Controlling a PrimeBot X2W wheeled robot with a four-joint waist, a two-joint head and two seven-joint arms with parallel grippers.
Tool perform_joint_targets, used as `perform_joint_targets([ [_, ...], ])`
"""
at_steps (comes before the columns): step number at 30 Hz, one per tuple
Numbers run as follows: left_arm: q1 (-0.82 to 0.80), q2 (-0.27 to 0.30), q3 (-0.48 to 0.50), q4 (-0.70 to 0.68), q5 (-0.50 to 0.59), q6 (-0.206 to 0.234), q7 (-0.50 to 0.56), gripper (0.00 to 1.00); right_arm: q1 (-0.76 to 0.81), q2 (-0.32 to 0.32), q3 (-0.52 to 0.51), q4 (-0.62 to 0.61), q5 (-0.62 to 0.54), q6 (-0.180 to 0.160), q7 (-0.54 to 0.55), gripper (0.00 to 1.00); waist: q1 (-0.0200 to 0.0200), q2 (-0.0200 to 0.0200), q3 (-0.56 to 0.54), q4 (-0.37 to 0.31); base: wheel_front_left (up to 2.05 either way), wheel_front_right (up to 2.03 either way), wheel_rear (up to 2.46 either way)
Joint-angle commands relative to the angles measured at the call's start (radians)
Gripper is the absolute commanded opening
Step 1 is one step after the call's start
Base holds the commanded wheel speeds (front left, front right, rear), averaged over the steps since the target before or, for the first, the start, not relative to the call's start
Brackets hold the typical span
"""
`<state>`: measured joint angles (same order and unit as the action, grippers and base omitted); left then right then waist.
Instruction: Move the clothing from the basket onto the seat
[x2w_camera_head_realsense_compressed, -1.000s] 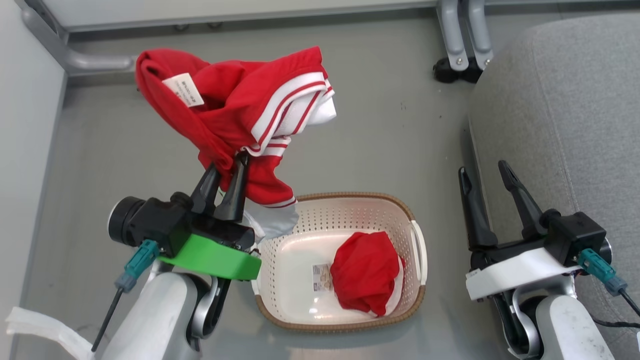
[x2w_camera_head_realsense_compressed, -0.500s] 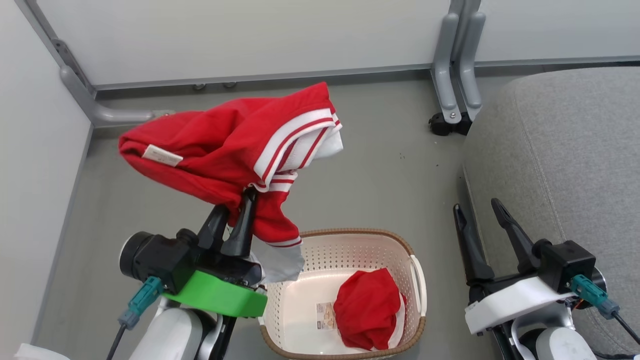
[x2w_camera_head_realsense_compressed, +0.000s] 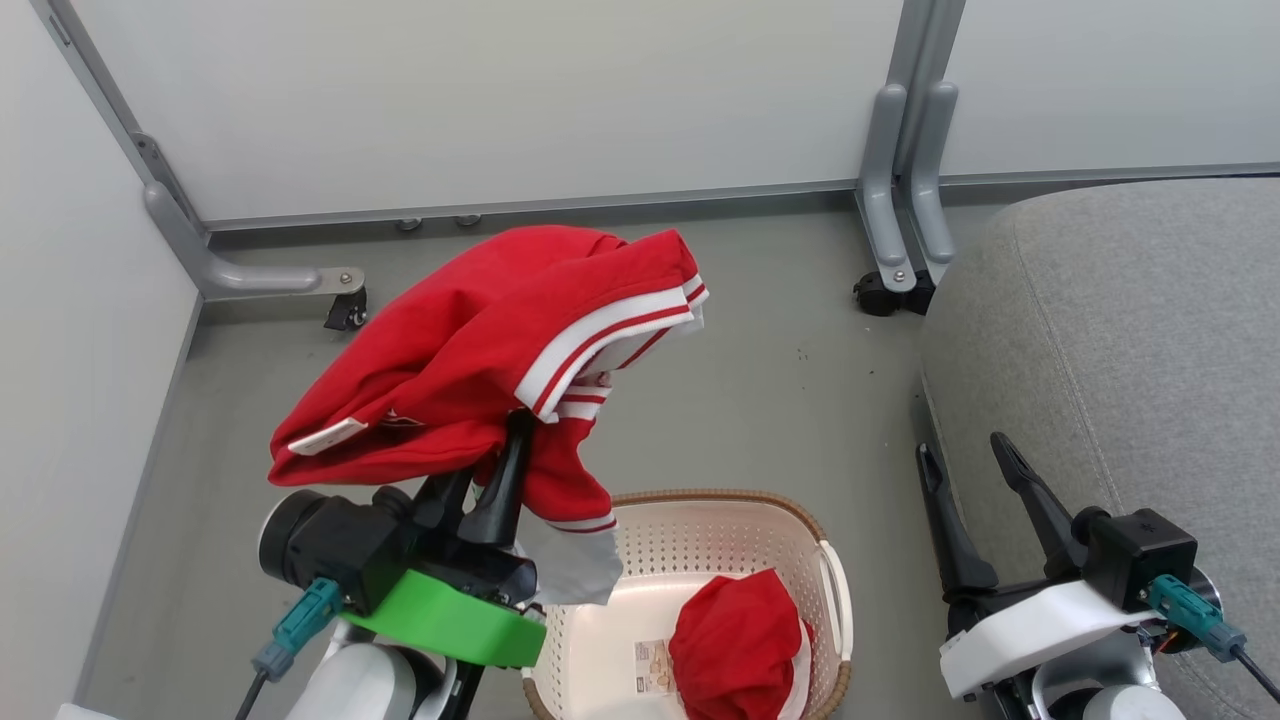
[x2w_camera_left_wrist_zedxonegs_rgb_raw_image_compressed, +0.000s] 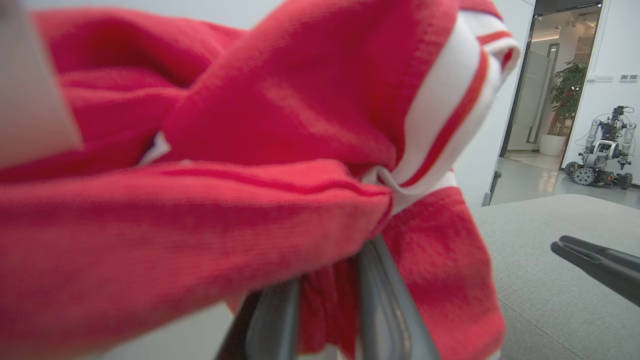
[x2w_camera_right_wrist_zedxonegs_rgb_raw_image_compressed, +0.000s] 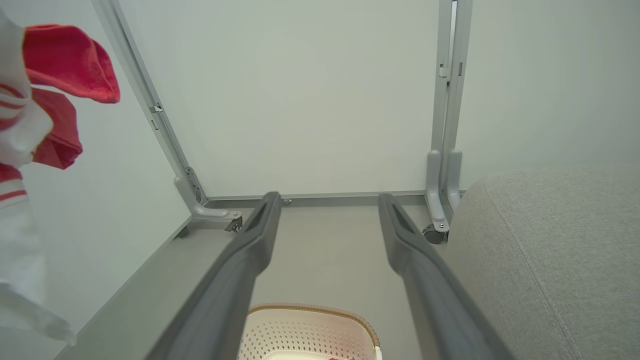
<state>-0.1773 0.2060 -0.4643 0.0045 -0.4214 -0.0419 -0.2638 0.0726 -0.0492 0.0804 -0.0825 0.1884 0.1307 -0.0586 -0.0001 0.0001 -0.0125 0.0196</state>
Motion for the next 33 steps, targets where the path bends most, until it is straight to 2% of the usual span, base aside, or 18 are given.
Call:
perform_joint_targets([
  [1,0.010,0.007,-0.001,-0.004,-0.002,-0.002,0.003,0.00,0.011,-0.002,-0.002,-0.005,0.003,0.000,0.004,1.00,0.0001,-0.0001,-0.001,0.000,0.00,0.00,0.00],
  [14,-0.011,0.010,-0.009,0.004,-0.005,-0.003,0.002,0.00,0.009,-0.002,0.001,0.006,0.010,0.000,0.013,1.00,0.0001,-0.0001,-0.004,0.001,0.00,0.00,0.00],
  [18,-0.016,0.013,-0.011,0.006,-0.006,0.000,0.002,0.00,0.000,-0.002,0.029,-0.001,0.013,0.000,0.023,1.00,0.0001,-0.0001,-0.007,0.002,0.00,0.00,0.00],
  [24,-0.022,0.012,-0.015,0.003,-0.005,0.004,0.001,0.00,-0.025,-0.002,0.165,-0.017,0.032,0.000,0.060,1.00,0.0001,-0.0001,-0.007,0.008,0.00,0.00,0.00],
  [33,-0.036,0.007,-0.029,0.007,-0.006,0.003,0.005,0.00,-0.095,-0.015,0.452,0.005,0.104,0.000,0.096,1.00,0.0001,-0.0001,-0.004,0.025,0.00,0.00,0.00],
])
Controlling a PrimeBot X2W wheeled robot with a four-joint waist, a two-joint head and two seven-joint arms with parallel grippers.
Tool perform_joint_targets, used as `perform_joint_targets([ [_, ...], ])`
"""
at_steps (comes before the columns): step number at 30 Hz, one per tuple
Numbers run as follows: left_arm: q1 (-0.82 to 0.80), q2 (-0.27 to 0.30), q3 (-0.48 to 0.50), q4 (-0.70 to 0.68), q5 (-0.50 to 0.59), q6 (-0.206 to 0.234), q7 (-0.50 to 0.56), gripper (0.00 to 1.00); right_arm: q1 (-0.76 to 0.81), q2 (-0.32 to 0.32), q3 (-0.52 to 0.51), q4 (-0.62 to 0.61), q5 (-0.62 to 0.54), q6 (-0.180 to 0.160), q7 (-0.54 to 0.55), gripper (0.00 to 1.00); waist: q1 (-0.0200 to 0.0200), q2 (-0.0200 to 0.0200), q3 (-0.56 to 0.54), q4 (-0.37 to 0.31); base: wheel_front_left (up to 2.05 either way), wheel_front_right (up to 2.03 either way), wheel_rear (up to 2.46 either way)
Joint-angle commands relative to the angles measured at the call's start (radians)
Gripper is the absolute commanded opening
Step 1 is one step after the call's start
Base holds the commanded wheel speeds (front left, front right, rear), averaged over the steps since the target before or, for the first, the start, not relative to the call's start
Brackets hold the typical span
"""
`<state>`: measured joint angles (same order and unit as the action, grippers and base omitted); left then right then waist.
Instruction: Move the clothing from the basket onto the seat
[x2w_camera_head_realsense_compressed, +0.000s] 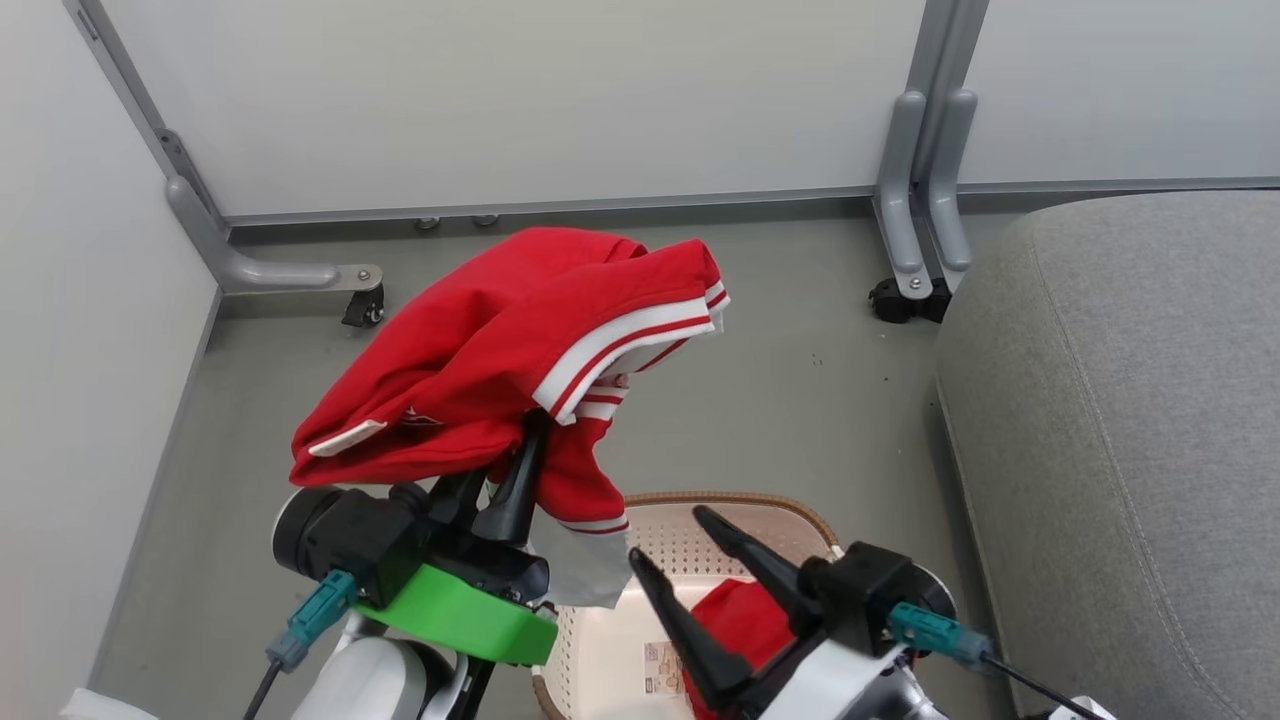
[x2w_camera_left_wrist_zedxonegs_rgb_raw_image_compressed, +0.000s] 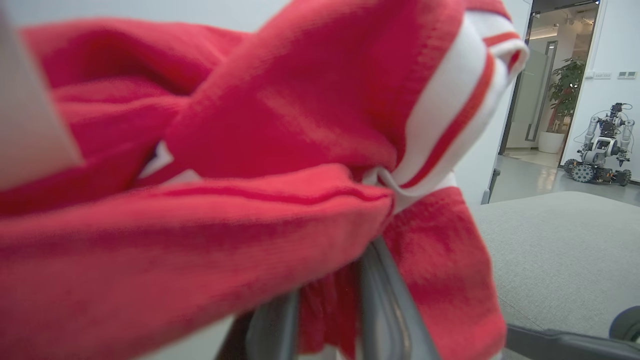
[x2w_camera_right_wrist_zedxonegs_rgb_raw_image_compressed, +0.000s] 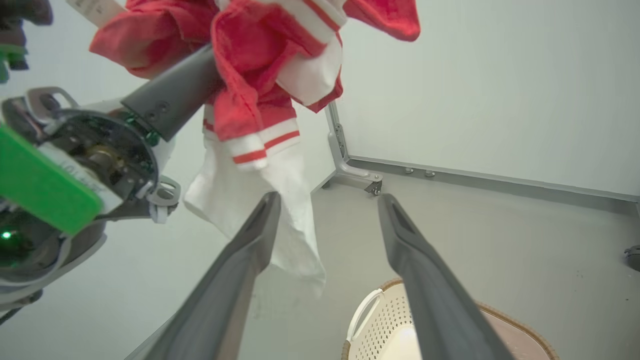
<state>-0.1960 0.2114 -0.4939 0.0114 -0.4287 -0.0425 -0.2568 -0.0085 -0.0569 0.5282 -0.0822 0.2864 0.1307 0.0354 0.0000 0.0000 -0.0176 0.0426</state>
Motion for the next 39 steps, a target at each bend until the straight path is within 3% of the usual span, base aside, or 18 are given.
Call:
perform_joint_targets([
  [1,-0.018,0.001,-0.002,0.001,0.002,0.003,-0.001,0.00,-0.027,-0.009,0.027,0.010,0.016,0.000,0.000,1.00,0.0000,0.0000,0.001,0.004,0.00,0.00,0.00],
  [17,-0.045,-0.013,-0.033,-0.002,0.005,-0.006,0.000,0.00,-0.335,0.004,0.227,0.283,0.104,0.000,-0.102,1.00,0.0000,0.0000,0.036,0.047,0.00,0.00,0.00],
  [18,-0.046,-0.014,-0.034,-0.002,0.005,-0.007,0.000,0.00,-0.348,0.005,0.234,0.299,0.107,0.000,-0.109,0.95,0.0000,0.0000,0.037,0.048,0.00,0.00,0.00],
  [20,-0.047,-0.015,-0.035,-0.002,0.005,-0.007,0.000,0.00,-0.370,0.006,0.246,0.327,0.120,0.000,-0.120,0.00,0.0000,0.0000,0.039,0.051,0.00,0.00,0.00],
  [39,-0.032,-0.011,-0.046,0.001,-0.003,0.005,-0.002,0.00,-0.430,0.006,0.278,0.426,0.184,0.000,-0.168,0.00,0.0000,0.0000,0.034,0.051,0.00,0.00,0.00],
])
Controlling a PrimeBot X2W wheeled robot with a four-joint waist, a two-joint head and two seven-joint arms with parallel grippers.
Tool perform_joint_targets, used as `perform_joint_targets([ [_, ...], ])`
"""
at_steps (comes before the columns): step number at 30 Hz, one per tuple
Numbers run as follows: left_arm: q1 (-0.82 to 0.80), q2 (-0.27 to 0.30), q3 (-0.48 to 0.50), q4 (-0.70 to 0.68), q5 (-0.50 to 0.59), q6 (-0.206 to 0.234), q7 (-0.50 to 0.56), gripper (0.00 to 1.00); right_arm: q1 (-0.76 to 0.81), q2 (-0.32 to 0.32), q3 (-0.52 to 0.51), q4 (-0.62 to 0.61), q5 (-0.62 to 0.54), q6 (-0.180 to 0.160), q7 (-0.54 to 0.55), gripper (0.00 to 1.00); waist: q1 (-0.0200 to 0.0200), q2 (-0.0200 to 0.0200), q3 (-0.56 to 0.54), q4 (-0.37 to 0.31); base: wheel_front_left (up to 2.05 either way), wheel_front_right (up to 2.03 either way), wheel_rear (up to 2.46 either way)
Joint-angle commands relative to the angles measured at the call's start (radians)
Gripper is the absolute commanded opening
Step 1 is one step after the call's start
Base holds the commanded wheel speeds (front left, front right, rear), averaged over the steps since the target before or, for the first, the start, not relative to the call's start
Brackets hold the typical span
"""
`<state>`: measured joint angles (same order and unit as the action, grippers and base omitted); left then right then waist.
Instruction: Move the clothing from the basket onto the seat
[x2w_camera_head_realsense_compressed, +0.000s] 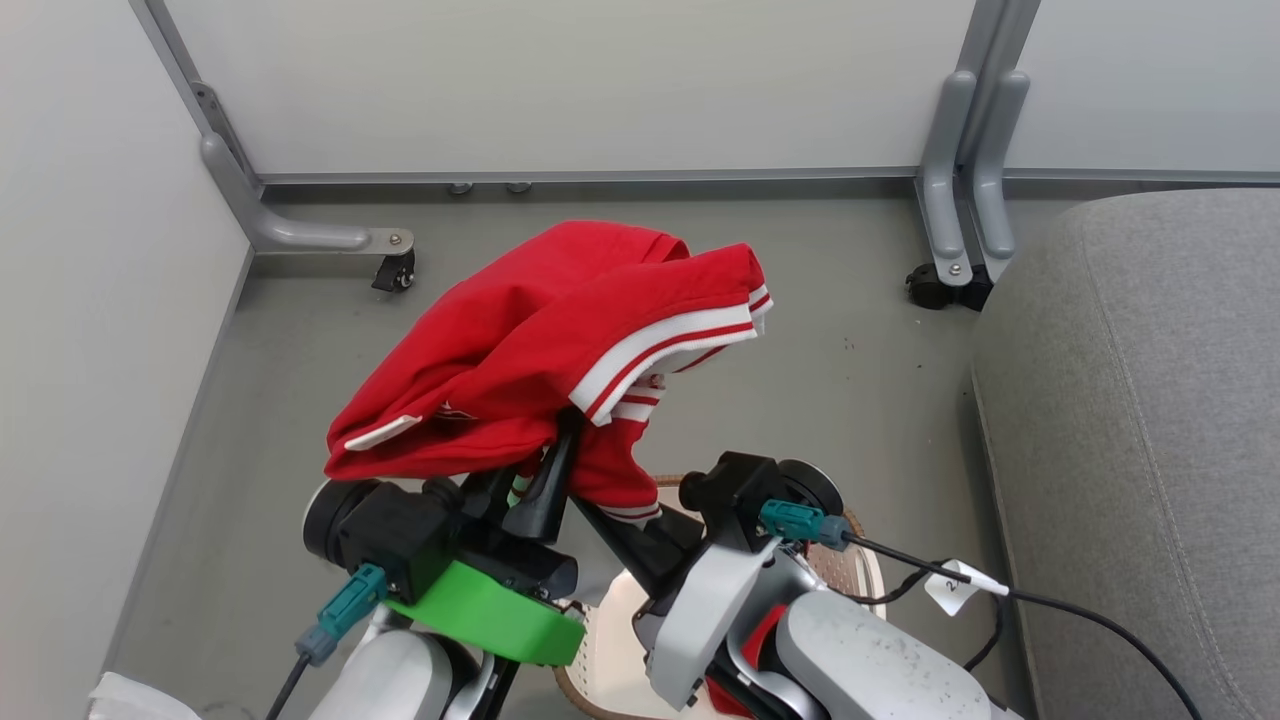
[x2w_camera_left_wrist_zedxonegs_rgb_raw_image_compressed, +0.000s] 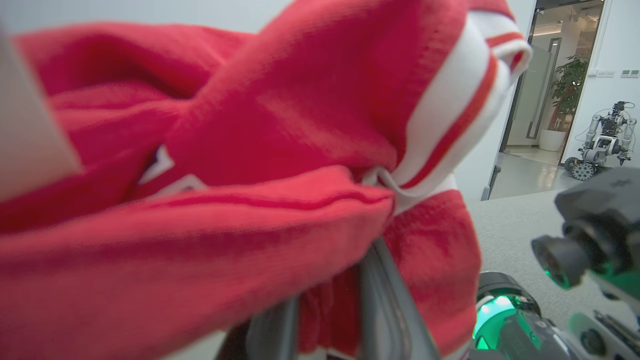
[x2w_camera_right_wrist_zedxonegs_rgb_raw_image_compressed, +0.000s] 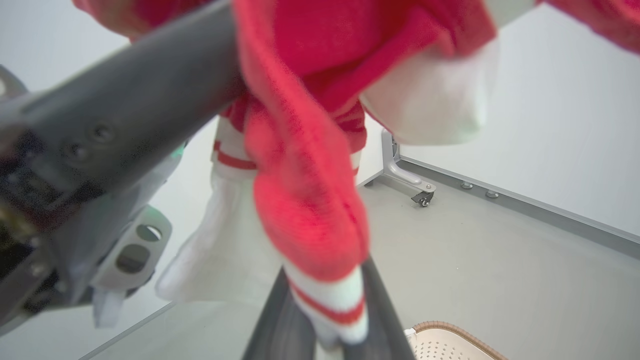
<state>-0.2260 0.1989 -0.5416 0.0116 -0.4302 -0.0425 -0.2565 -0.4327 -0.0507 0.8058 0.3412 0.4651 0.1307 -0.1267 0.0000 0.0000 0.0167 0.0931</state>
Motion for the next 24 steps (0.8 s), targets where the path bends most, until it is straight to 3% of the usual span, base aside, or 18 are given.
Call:
perform_joint_targets([
  [1,-0.002,0.003,0.000,0.003,0.000,0.007,0.002,0.00,-0.006,0.000,-0.001,0.004,0.005,0.000,-0.007,0.00,0.0000,0.0000,0.000,0.000,0.00,0.00,0.00],
  [2,-0.002,0.003,0.000,0.003,0.000,0.010,0.004,0.19,-0.007,0.000,-0.002,0.005,0.005,0.000,-0.007,0.00,0.0000,0.0000,0.000,0.000,0.00,0.00,0.00],
  [3,-0.002,0.003,0.001,0.004,0.000,0.012,0.006,0.63,-0.008,0.000,-0.003,0.005,0.005,0.000,-0.007,0.00,0.0000,0.0000,0.000,0.000,0.00,0.00,0.00],
  [4,-0.003,0.003,0.001,0.005,0.001,0.016,0.007,1.00,-0.010,0.000,-0.004,0.005,0.005,0.000,-0.009,0.00,0.0000,0.0000,0.000,0.001,0.00,0.00,0.00],
  [13,0.003,0.024,0.019,0.021,0.045,0.078,0.008,1.00,-0.019,0.000,-0.060,0.004,-0.022,0.000,-0.036,0.00,0.0000,0.0000,-0.002,-0.001,0.00,0.00,0.00],
  [24,0.083,0.088,0.121,0.120,0.037,0.166,-0.002,1.00,0.030,0.000,-0.241,-0.023,-0.098,0.000,-0.030,0.00,0.0000,0.0000,0.000,-0.005,0.00,0.00,0.00],
])
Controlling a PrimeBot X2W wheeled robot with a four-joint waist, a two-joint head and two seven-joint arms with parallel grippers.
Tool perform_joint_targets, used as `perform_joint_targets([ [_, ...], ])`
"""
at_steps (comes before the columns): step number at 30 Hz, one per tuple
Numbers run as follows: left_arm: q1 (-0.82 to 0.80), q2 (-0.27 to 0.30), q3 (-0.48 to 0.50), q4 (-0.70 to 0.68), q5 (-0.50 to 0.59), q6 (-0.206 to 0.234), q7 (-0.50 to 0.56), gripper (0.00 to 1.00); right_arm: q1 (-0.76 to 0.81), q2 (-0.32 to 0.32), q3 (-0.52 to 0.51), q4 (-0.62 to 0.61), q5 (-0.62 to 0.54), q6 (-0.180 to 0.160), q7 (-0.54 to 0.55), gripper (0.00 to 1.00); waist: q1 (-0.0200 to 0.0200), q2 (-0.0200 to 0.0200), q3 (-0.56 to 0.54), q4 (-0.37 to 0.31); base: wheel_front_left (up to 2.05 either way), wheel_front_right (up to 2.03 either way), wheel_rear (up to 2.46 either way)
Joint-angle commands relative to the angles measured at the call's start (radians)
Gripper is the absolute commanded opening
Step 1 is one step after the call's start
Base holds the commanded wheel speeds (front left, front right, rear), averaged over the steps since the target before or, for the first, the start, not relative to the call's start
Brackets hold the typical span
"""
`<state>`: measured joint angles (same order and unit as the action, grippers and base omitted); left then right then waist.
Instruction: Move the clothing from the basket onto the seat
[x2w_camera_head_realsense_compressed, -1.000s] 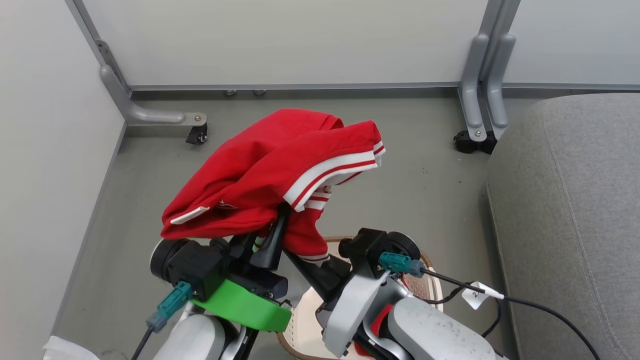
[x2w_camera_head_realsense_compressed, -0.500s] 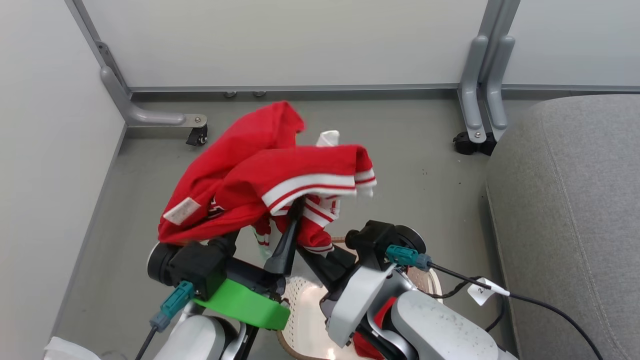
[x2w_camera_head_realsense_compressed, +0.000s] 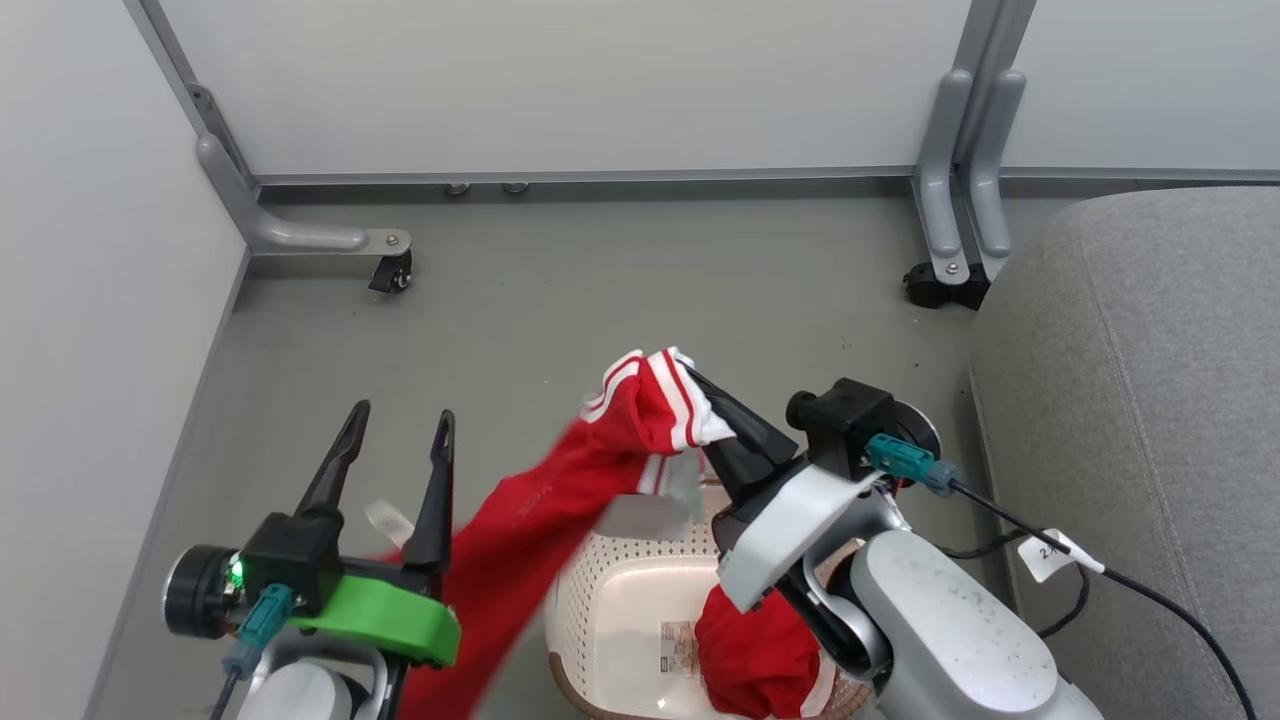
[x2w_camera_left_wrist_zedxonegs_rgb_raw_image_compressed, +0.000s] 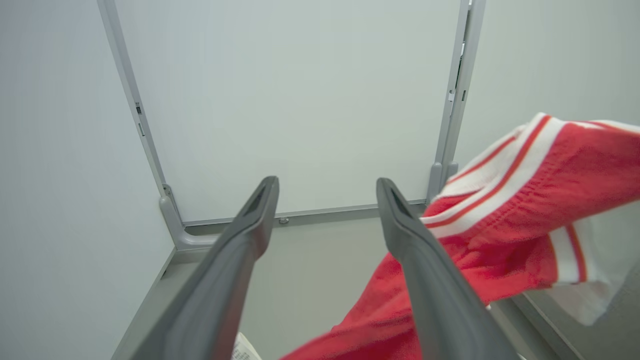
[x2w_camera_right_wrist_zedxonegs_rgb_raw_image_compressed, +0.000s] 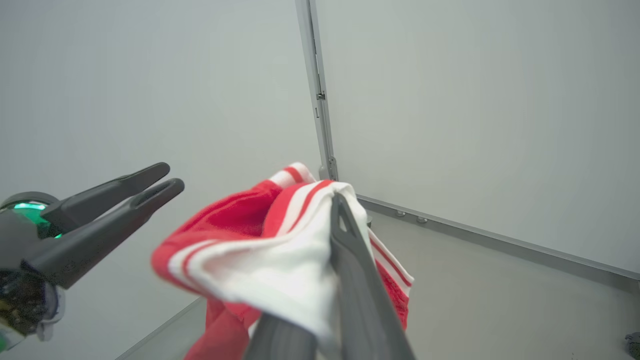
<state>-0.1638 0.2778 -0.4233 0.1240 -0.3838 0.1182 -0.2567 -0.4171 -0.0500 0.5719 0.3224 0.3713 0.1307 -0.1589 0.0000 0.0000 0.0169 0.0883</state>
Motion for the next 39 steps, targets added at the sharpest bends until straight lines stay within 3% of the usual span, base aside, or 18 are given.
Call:
perform_joint_targets([
  [1,0.028,0.013,0.012,0.018,-0.013,0.008,-0.004,1.00,0.021,-0.001,-0.024,-0.010,-0.011,0.000,0.004,0.00,0.0000,0.0000,0.001,0.000,0.00,0.00,0.00],
  [7,0.066,0.028,0.073,0.084,-0.026,0.014,-0.010,1.00,0.077,-0.001,-0.120,-0.051,-0.060,0.000,0.031,0.00,0.0000,0.0000,0.000,-0.006,0.00,0.00,0.00],
  [20,0.109,-0.007,0.144,0.082,0.024,-0.030,-0.007,1.00,0.153,-0.001,-0.246,-0.124,-0.134,0.000,0.086,0.00,0.0000,0.0000,-0.005,-0.043,0.00,0.00,0.00],
  [39,0.083,-0.043,0.201,0.064,0.078,-0.071,-0.008,1.00,0.192,-0.015,-0.467,-0.247,-0.200,0.000,0.159,0.00,0.0000,0.0000,0.062,-0.317,0.00,0.00,0.00],
])
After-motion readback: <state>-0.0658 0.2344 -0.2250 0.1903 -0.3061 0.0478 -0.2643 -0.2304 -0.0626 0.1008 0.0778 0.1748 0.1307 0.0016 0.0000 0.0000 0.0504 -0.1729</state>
